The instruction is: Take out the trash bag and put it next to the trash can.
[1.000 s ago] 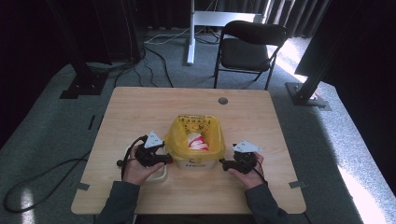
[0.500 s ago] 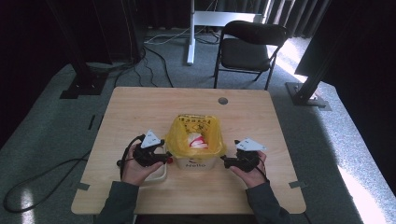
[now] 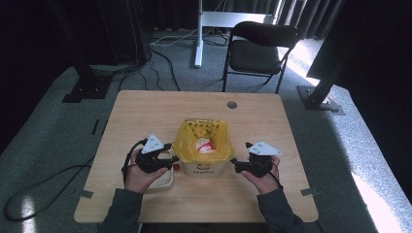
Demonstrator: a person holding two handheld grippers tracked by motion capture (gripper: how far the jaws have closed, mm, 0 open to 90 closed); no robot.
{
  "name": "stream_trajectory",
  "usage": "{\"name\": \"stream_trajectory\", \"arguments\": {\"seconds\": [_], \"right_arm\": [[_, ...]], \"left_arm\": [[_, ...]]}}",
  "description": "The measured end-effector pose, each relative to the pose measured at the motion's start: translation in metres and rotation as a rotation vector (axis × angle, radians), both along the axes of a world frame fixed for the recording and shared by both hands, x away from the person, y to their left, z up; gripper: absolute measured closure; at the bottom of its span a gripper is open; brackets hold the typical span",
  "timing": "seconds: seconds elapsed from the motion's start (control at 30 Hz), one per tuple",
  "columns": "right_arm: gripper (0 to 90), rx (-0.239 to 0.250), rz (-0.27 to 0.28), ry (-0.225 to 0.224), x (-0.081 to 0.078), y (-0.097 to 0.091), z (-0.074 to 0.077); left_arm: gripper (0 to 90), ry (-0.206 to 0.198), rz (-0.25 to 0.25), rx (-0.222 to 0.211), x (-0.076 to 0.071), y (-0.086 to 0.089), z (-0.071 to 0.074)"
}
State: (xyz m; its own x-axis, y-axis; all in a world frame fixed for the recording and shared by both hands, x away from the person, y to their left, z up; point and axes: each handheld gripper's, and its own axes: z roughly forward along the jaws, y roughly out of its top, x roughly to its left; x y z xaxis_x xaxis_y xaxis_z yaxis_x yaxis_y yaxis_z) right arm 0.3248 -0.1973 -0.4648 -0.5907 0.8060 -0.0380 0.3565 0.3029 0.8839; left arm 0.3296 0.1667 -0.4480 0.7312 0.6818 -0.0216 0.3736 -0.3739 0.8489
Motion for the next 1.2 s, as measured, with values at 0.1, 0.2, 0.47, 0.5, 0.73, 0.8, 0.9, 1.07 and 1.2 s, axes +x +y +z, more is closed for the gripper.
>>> {"name": "stream_trajectory", "arguments": {"seconds": [0.1, 0.2, 0.47, 0.5, 0.73, 0.8, 0.9, 1.07, 1.2], "right_arm": [[19.1, 0.005, -0.001, -0.009, -0.001, 0.0, 0.003], [19.1, 0.008, -0.002, -0.017, -0.001, -0.001, 0.007], [23.5, 0.045, 0.011, -0.033, 0.0, -0.002, 0.017], [26.5, 0.041, 0.016, -0.034, -0.001, -0.002, 0.018], [61.8, 0.046, 0.1, -0.049, 0.0, 0.003, 0.03], [70.1, 0.044, 0.121, -0.047, 0.001, 0.006, 0.032], [80.7, 0.044, 0.145, -0.044, 0.002, 0.009, 0.035], [87.2, 0.063, 0.152, -0.069, 0.004, 0.013, 0.045], [87.5, 0.088, 0.163, -0.075, 0.005, 0.018, 0.052]], "left_arm": [[43.0, 0.002, -0.006, -0.031, 0.0, 0.003, 0.003], [42.9, -0.001, -0.014, -0.049, -0.001, 0.005, 0.006], [43.0, -0.014, -0.03, -0.045, 0.0, 0.0, 0.011], [43.2, -0.019, -0.03, -0.042, 0.0, 0.0, 0.013], [47.9, -0.044, -0.036, -0.017, 0.003, -0.007, 0.023], [49.3, -0.047, -0.044, -0.012, 0.004, -0.01, 0.025], [51.5, -0.048, -0.065, 0.007, 0.006, -0.017, 0.026], [52.3, -0.048, -0.089, 0.023, 0.011, -0.029, 0.031], [51.9, -0.051, -0.102, 0.047, 0.012, -0.039, 0.034]]}}
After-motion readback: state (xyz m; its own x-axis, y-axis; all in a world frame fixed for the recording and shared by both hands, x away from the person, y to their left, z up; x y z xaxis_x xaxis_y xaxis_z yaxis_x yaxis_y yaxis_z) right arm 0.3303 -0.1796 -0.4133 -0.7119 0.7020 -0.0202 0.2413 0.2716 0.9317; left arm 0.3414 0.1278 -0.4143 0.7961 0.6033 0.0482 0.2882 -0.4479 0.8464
